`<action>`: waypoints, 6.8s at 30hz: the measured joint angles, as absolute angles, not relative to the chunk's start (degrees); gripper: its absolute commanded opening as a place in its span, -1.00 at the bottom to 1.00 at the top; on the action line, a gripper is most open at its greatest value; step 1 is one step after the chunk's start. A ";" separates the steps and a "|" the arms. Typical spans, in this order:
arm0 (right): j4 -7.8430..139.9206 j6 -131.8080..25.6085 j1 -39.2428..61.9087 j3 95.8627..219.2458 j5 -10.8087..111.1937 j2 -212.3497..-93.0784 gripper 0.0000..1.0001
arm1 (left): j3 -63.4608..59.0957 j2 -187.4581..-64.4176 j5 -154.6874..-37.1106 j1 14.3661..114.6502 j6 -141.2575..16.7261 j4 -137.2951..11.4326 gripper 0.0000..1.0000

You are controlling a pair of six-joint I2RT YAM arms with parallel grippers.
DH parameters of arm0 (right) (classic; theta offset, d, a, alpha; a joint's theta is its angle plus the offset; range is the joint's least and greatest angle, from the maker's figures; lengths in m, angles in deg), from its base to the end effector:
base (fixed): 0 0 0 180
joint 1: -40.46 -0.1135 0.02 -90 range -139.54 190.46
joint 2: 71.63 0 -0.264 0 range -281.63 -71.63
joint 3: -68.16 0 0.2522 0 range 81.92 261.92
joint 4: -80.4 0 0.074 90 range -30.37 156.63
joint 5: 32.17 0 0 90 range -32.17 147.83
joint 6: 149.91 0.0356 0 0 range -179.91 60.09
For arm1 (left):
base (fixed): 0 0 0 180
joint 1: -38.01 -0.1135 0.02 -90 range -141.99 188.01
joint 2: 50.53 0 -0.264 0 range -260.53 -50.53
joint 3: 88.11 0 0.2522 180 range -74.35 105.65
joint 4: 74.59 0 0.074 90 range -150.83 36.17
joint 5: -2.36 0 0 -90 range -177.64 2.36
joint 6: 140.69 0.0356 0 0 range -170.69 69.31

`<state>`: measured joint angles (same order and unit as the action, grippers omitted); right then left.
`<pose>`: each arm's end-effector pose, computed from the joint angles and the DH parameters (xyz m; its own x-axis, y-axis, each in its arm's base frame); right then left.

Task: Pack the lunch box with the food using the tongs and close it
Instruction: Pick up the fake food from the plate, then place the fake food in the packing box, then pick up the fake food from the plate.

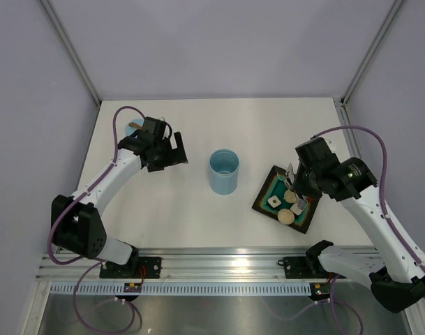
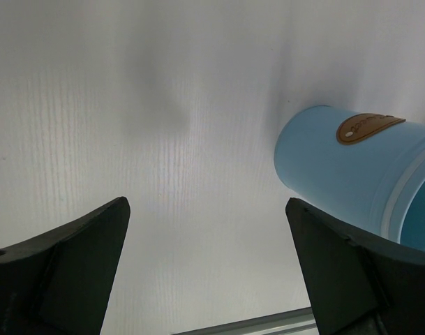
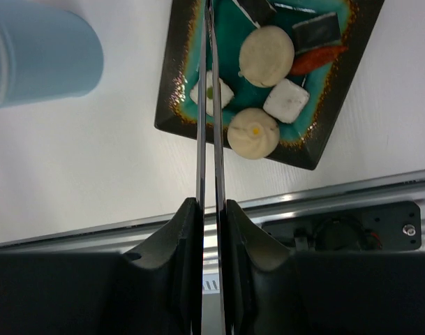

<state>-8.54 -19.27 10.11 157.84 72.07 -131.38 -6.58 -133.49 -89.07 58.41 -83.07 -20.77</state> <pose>0.1437 0.0740 0.3744 -0.8091 0.2578 -0.5280 0.1931 0.9654 0.1753 0.2830 -0.1062 0.2792 -0.8441 -0.2573 -0.4704 -0.1069 0.9405 -0.3226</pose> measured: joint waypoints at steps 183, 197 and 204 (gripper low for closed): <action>-10.42 -13.50 -0.27 156.75 71.26 -137.85 -0.17 | -8.81 -135.65 -86.34 57.52 -82.21 -18.61 0.98; -10.77 -10.62 -0.23 157.32 81.14 -143.86 -0.08 | -8.81 -135.85 -88.50 57.52 -82.11 -19.35 0.98; -10.77 -11.29 -0.03 157.32 83.92 -146.55 0.02 | -8.81 -136.24 -88.70 57.52 -82.00 -19.44 0.98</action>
